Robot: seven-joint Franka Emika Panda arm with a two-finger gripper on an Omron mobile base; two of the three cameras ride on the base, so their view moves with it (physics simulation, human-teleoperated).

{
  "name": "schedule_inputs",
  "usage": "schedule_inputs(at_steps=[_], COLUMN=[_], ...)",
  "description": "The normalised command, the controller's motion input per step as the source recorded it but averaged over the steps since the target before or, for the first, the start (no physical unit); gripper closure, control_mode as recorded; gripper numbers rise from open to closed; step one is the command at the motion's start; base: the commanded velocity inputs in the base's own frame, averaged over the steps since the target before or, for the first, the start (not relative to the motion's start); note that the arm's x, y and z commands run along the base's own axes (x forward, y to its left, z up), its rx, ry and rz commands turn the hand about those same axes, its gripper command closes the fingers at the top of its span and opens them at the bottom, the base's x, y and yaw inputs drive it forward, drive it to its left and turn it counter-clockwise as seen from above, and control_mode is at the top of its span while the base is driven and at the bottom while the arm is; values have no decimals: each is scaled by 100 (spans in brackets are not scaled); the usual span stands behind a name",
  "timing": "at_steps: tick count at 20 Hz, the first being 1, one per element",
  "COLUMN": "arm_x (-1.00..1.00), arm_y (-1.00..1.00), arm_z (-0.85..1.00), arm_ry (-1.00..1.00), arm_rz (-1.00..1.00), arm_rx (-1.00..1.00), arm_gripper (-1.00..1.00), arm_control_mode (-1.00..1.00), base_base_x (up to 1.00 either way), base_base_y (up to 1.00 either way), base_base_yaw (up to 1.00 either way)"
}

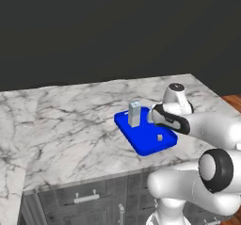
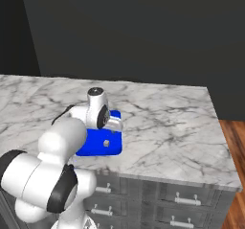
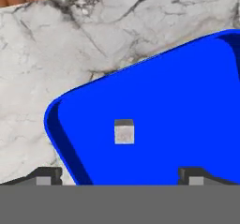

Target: Take out the milk from the fridge and place it on the tray on the counter. Then take the sugar cube near the tray and place it in the tray.

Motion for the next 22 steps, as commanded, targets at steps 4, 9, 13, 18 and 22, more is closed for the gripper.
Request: schedule_inputs(at_steps=[4, 9, 13, 18, 22], arm_x=[-48, -54, -67, -60, -59], arm_y=[-8, 0, 0, 0, 0], arm_z=[100, 100, 96, 96, 99], arm_ry=[-7, -10, -14, -15, -12], arm_rz=[0, 0, 0, 0, 0], arm_rx=[0, 0, 0, 0, 2], arm_gripper=[-100, -100, -100, -100, -100], arm_control_mode=[-100, -100, -100, -100, -100], base_base_x=[0, 0, 0, 0, 0], base_base_y=[0, 0, 0, 0, 0], base_base_yaw=[0, 0, 0, 0, 0])
